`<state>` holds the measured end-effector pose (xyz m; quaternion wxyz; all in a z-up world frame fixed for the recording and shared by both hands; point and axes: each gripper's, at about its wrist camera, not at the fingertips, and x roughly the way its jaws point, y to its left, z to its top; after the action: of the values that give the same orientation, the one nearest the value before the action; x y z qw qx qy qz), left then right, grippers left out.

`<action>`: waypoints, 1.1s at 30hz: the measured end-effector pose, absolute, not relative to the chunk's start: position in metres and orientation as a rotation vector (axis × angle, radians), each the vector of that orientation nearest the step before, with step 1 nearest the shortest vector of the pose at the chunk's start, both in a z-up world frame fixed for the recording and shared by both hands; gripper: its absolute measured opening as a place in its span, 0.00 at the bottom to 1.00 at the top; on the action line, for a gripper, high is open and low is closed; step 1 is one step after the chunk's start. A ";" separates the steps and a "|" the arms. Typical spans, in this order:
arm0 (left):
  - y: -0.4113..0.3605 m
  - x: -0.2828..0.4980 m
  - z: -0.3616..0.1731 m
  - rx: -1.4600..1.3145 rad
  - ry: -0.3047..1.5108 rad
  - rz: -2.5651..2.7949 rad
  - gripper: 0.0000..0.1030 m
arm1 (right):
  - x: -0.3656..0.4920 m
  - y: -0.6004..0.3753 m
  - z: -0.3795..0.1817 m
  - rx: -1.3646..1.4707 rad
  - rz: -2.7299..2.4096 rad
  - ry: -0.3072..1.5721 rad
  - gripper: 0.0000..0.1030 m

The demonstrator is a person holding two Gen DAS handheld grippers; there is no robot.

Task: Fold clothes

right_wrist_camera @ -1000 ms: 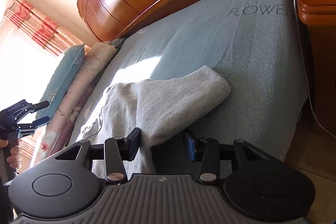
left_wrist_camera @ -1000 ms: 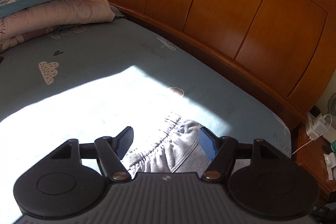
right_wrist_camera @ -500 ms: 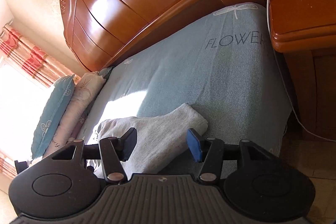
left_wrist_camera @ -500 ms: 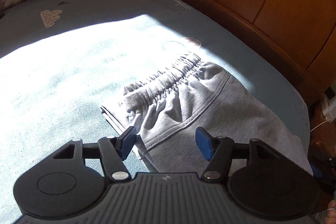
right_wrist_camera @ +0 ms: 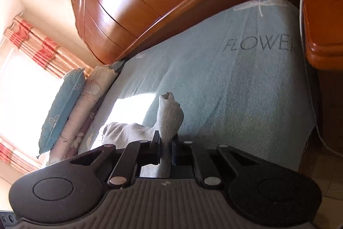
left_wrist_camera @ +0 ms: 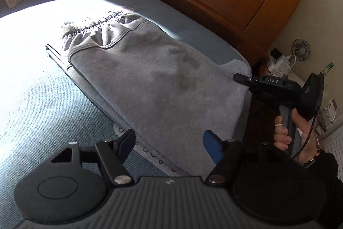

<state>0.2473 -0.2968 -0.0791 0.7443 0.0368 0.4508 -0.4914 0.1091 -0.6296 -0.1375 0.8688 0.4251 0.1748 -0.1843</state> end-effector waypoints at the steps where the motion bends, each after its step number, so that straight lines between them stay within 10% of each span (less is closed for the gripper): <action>1: -0.295 0.245 -0.079 0.080 0.997 -1.073 0.68 | 0.112 -0.627 -0.134 0.822 -0.396 0.388 0.11; 7: -0.296 0.228 -0.058 0.112 0.905 -1.110 0.69 | 0.105 -0.623 -0.133 0.800 -0.511 0.472 0.38; 33: -0.241 0.193 -0.068 0.258 0.803 -0.804 0.81 | 0.252 -0.478 -0.048 0.259 0.058 0.617 0.34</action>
<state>0.1926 -0.2405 -0.0678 0.8350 0.1217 0.3791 -0.3798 0.2520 -0.4785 -0.0483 0.9441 0.1273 0.3028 0.0284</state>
